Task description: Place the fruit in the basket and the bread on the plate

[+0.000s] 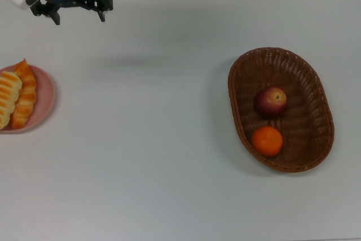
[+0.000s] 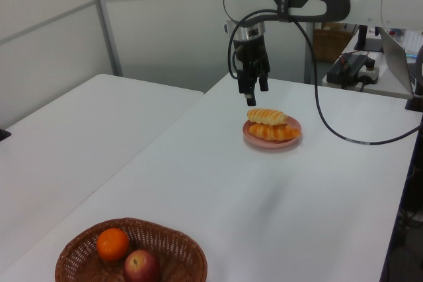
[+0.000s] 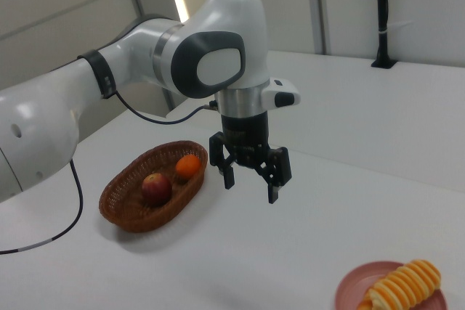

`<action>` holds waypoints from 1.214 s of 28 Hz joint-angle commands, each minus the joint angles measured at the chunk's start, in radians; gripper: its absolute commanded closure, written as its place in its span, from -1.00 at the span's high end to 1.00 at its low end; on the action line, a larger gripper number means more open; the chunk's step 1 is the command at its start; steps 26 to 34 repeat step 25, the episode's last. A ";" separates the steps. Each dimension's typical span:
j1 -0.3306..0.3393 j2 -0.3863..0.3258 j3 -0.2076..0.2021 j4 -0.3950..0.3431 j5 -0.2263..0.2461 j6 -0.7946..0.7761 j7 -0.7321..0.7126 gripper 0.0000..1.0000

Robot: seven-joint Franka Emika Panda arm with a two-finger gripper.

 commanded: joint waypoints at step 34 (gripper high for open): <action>-0.004 -0.022 -0.010 -0.031 -0.060 -0.019 -0.007 1.00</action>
